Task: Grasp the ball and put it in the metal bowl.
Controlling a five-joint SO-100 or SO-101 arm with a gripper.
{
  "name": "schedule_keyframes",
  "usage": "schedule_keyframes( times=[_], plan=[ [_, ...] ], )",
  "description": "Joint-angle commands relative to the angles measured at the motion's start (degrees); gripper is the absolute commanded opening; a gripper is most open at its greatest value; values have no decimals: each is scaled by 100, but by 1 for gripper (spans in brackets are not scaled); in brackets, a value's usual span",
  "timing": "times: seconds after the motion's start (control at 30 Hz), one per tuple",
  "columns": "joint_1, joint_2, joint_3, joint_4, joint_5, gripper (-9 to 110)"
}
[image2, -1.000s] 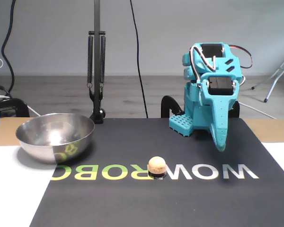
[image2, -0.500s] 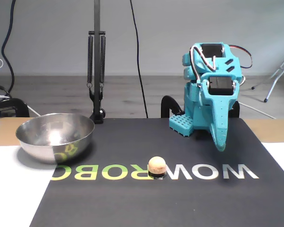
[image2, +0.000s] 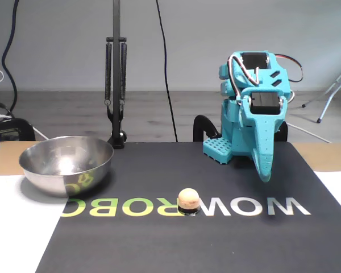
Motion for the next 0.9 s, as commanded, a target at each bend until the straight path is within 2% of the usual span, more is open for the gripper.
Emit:
schedule_keyframes(
  times=[0.0, 0.57, 0.87],
  plan=[
    [-26, 334, 185, 0, -26, 0],
    [9, 211, 70, 44, -44, 0],
    [26, -1626, -1362, 70, -44, 0]
  ],
)
